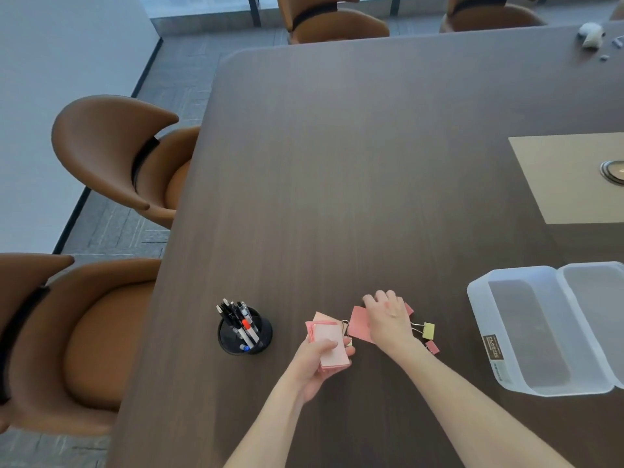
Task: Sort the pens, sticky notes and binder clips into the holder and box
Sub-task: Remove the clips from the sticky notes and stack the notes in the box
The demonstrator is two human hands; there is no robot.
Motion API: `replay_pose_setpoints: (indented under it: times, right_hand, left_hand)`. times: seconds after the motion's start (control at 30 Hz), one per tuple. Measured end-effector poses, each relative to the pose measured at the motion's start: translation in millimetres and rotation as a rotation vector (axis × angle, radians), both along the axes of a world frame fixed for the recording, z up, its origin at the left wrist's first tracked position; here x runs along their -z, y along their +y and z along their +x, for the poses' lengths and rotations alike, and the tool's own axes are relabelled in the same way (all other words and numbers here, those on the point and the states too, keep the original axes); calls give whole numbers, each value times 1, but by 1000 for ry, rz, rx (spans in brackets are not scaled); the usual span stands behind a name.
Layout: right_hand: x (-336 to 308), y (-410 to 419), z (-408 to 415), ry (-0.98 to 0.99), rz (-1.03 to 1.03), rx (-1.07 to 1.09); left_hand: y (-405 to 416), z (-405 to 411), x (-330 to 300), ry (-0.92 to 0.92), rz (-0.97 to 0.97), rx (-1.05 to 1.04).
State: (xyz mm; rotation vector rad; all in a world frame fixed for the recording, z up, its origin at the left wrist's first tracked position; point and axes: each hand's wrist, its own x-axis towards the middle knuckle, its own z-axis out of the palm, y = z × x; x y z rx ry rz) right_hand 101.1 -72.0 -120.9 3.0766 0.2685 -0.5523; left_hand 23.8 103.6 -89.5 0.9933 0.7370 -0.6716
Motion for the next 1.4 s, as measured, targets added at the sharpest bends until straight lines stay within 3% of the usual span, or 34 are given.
replay_pose_setpoints:
  times: [0.07,0.13,0.3,0.4,0.5,0.6,0.7,0.87,1.07,1.23,1.4]
  right_hand:
    - [-1,-2,2,-4,35,43]
    - [-9,-6,1,4,185,224]
    - [-50,-12,-13,282,991,945]
    - [-58,-3,-31,493,1227,996]
    - [-59,11,-47,517,1161,861]
    - [-62,28,-59,460,982,679]
    - [-53,41,-62,311,793,470]
    - [-32,53,-42,90,595,397]
    - [-8,76,-29,64,225,-6]
    - [-2,91,-23,94,63,-55]
    - [5,90,-15,63,112,2]
  left_hand:
    - [1,2,1,-3,9,14]
    - [0,4,-1,-12,18,27]
    - [-2,8,-4,-48,30,6]
    - [-5,7,-5,-108,-25,-4]
    - [-8,8,-10,-129,-92,-36]
    - [-4,7,-11,-116,-33,-45]
    - [5,3,-7,-80,-13,-108]
    - [17,-3,-5,-5,-21,-220]
    - [31,-10,-6,12,15,-218]
    - [45,-22,-3,34,44,-240]
    - [53,-24,-1,46,62,-261]
